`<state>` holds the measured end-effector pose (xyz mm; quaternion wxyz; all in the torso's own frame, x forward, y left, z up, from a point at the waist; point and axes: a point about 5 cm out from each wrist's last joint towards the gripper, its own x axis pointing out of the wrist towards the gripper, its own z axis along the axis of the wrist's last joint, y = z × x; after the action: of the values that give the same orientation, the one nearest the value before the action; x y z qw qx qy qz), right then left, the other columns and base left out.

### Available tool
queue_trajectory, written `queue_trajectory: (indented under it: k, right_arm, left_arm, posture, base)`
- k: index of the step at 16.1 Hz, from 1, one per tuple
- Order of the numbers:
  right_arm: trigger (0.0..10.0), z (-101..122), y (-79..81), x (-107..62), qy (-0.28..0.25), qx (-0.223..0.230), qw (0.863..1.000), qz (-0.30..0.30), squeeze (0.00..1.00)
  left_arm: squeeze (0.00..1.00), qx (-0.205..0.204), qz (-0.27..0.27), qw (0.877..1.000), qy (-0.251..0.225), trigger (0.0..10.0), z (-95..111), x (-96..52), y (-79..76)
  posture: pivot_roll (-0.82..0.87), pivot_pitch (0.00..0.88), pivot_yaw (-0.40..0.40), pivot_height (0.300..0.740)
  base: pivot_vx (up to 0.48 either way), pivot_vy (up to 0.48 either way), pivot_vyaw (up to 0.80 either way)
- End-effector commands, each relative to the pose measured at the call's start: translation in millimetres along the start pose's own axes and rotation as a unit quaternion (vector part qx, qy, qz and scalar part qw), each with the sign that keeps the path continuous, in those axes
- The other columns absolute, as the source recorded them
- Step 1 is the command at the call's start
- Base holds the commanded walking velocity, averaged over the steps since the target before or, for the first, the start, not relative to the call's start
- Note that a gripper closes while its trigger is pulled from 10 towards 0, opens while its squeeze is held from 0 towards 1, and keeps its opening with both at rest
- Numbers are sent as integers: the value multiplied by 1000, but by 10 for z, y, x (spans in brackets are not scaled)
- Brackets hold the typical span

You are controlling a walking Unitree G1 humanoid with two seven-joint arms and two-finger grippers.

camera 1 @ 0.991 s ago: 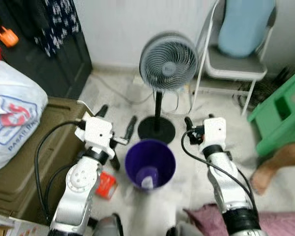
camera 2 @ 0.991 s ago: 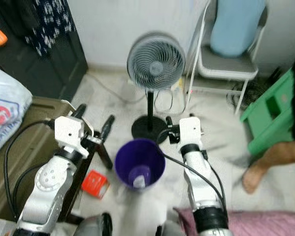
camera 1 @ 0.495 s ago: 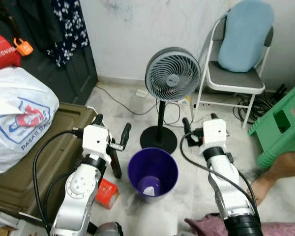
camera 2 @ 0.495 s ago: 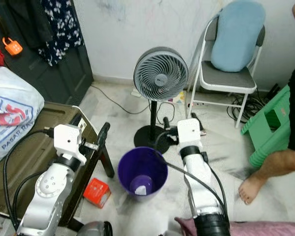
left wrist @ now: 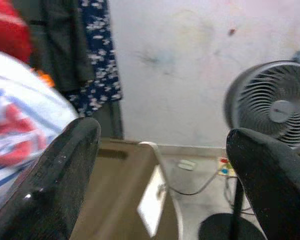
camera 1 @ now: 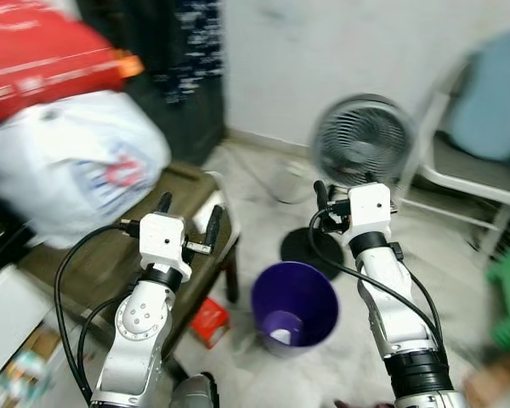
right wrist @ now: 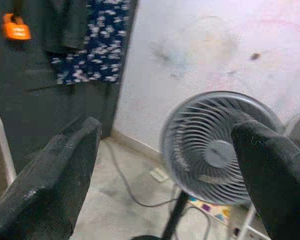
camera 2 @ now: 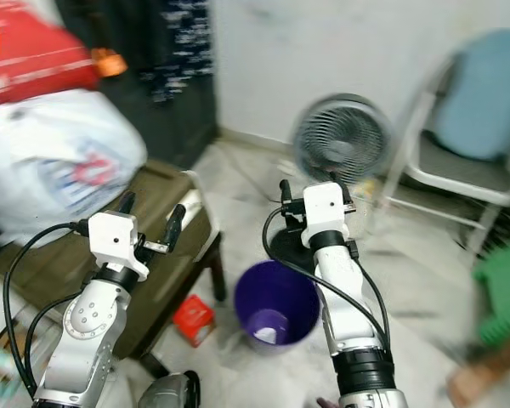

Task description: Clean up the room

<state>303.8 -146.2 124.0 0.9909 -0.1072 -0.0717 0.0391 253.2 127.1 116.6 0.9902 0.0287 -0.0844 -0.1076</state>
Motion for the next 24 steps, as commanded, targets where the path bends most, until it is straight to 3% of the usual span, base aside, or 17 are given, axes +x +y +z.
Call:
queue_trajectory:
  k: [1,5,9,11,18,21,24]
  right_arm:
    - [10000,53,7,26,-6,0,1000,2,0]
    - [10000,59,-24,3,-6,-1,1000,-1,0]
    - [10000,189,-241,-225,-17,-20,1000,6,0]
    - [10000,128,-247,-300,-10,-35,999,16,0]
    - [10000,137,-161,-285,1,-18,1000,15,0]
    - [10000,105,-161,-309,8,-19,1000,7,0]
    - [10000,111,-138,-296,9,-16,1000,6,0]
  left_arm:
    - [0,8,-2,1000,-2,10000,1,15,-13]
    - [0,36,26,999,-5,10000,6,21,43]
    - [0,62,55,997,-5,10000,57,-124,165]
    - [0,74,78,994,8,10000,12,-164,220]
    - [0,80,98,992,20,10000,9,-151,233]
    - [0,85,78,993,23,10000,-19,-162,234]
    - [0,84,75,993,25,10000,-21,-136,195]
  posture:
    - [-78,0,11,740]
    - [-78,0,10,740]
    - [-81,0,11,740]
    - [-77,0,10,740]
    - [-70,0,13,740]
    - [-73,0,20,740]
    - [-76,0,23,740]
  base:
    - [0,0,800]
    - [0,0,800]
    - [0,0,800]
    - [0,0,800]
    - [0,0,785]
    - [0,0,0]
    - [0,0,800]
